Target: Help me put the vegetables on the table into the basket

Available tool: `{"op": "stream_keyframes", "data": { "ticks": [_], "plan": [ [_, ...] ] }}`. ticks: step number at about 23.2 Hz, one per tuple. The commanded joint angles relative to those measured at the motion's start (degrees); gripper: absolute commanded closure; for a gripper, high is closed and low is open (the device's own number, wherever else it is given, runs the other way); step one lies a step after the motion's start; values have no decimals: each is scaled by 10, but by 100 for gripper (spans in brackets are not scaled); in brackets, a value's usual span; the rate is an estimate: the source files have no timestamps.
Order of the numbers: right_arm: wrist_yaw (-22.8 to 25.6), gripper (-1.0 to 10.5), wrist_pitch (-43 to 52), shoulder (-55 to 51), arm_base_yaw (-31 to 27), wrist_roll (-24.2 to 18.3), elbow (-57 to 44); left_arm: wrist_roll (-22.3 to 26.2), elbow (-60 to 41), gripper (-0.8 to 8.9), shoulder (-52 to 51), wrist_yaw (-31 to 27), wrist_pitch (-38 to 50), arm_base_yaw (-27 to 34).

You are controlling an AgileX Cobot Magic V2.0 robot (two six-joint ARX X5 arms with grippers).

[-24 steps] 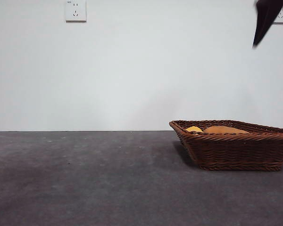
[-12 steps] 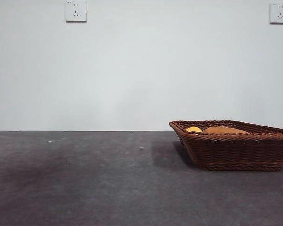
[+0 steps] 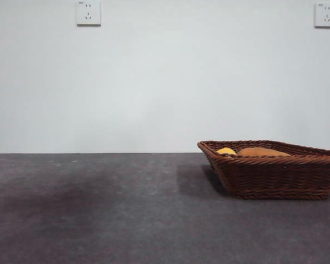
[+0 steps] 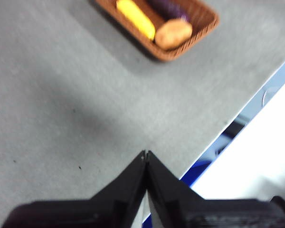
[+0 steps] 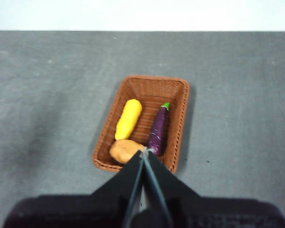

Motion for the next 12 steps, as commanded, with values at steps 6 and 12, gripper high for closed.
{"op": "stream_keyframes", "data": {
  "ticks": [6, 12],
  "plan": [
    [6, 946, -10, 70, 0, 4, -3, 42, -2, 817, 98, -7, 4, -1],
    [6, 946, 4, 177, 0, 4, -3, 108, -43, 818, 85, -21, 56, 85]
  ]
}}
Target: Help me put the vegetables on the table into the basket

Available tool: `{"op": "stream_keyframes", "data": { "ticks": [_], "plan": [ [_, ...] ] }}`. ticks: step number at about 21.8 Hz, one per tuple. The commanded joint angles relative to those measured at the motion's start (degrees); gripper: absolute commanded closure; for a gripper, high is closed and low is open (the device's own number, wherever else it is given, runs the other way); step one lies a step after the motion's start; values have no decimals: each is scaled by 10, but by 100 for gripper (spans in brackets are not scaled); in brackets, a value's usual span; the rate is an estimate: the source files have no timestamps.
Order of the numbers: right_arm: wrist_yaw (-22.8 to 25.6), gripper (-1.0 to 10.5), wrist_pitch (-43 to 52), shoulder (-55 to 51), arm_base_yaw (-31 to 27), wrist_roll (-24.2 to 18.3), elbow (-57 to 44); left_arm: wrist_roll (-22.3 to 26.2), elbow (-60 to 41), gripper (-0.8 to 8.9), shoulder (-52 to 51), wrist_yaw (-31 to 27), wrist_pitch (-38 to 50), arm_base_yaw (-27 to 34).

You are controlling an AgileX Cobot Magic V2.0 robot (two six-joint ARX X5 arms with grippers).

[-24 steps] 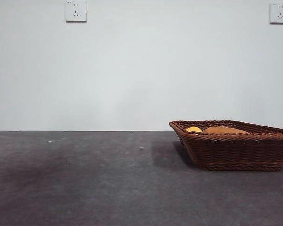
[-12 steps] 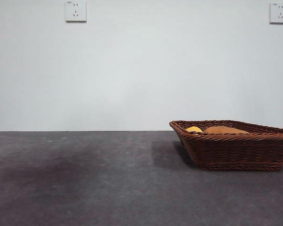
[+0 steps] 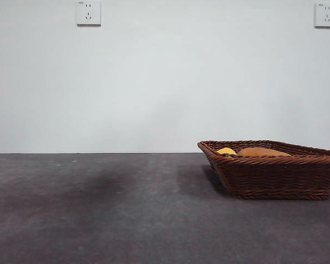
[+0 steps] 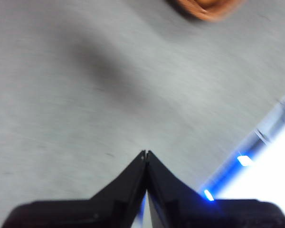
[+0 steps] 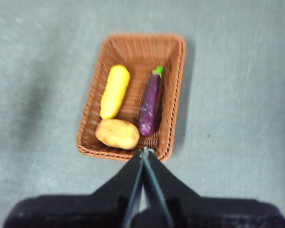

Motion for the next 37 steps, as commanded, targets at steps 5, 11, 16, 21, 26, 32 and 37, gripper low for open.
{"op": "stream_keyframes", "data": {
  "ticks": [5, 11, 16, 21, 26, 32, 37],
  "plan": [
    [1, 946, 50, 106, 0, 4, -3, 63, -305, 818, -181, 67, 304, 127],
    [0, 946, 182, 175, 0, 4, -3, -57, -653, 817, -410, 84, 667, 269],
    [1, 946, 302, 200, 0, 4, -3, -64, -748, 817, -549, 80, 679, 367],
    [1, 946, 355, 199, 0, 4, -3, -87, -818, 817, -640, 80, 677, 386],
    [0, 946, 355, 199, 0, 4, -3, -71, -828, 817, -650, 80, 645, 383],
    [0, 945, 355, 199, 0, 4, -3, -41, -828, 817, -650, 81, 643, 383],
    [0, 946, 355, 199, 0, 4, -3, -36, -828, 817, -649, 80, 643, 383]
  ]
}}
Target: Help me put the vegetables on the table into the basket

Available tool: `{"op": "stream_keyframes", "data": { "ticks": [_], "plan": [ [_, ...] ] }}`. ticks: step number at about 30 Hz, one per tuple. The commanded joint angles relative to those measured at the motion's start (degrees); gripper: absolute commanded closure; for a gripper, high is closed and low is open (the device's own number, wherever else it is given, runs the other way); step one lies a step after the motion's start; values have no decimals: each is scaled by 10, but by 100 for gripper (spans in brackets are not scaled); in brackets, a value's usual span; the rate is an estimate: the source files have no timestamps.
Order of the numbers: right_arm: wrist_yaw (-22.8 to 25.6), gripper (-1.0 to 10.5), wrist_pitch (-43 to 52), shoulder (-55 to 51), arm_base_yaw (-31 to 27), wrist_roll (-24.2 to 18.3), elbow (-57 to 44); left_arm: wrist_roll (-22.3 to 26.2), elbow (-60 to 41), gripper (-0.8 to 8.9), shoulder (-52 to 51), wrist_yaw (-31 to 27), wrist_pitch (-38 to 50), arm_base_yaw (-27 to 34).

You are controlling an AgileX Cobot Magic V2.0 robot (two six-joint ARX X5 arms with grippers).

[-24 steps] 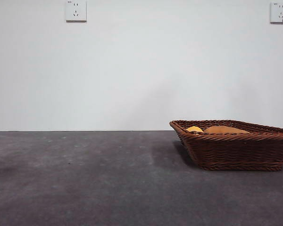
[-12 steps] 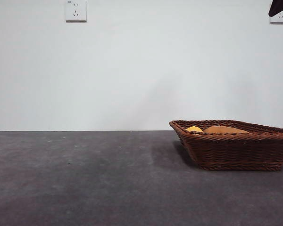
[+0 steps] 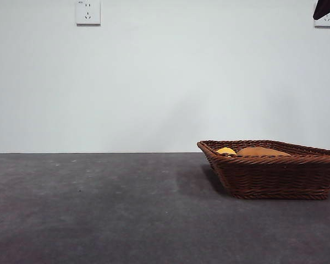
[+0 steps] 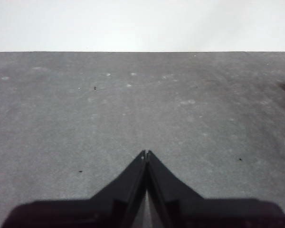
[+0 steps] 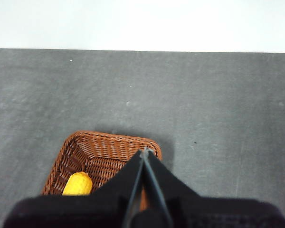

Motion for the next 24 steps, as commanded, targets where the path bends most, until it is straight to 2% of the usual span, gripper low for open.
{"op": "stream_keyframes", "data": {
  "ticks": [1, 12, 24],
  "plan": [
    [0, 946, 4, 4, 0, 4, -3, 22, -6, 817, 0, 0, 1, -3],
    [0, 946, 4, 4, 0, 4, -3, 32, -6, 817, -1, -10, 3, -44],
    [0, 946, 4, 4, 0, 4, -3, 32, -6, 817, -1, -11, 2, -45]
  ]
}}
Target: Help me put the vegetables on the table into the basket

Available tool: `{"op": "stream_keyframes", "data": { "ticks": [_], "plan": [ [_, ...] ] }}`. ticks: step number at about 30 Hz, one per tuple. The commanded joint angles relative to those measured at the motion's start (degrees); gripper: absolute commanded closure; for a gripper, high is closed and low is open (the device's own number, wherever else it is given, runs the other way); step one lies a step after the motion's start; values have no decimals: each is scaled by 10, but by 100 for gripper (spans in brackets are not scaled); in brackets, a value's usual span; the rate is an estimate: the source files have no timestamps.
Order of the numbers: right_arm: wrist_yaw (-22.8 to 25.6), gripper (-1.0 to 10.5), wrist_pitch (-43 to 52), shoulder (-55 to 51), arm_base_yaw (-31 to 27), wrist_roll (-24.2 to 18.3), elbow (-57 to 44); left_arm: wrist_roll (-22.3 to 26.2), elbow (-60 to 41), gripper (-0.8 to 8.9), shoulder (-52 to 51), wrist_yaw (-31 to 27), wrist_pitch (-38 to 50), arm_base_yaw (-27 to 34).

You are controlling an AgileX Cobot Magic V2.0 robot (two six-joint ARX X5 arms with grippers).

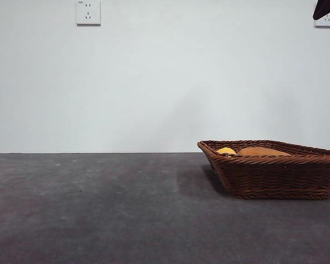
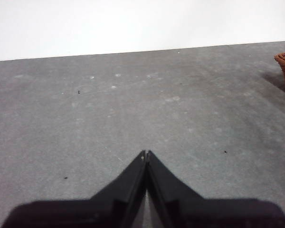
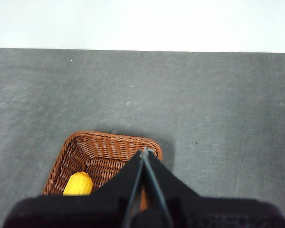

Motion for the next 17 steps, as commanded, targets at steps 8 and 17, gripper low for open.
{"op": "stream_keyframes", "data": {
  "ticks": [8, 17],
  "plan": [
    [0, 945, 3, 4, 0, 4, -3, 7, -6, 817, 2, -2, 2, -1],
    [27, 946, 3, 5, -3, 4, -5, 7, -6, 817, 7, -2, 2, -1]
  ]
}}
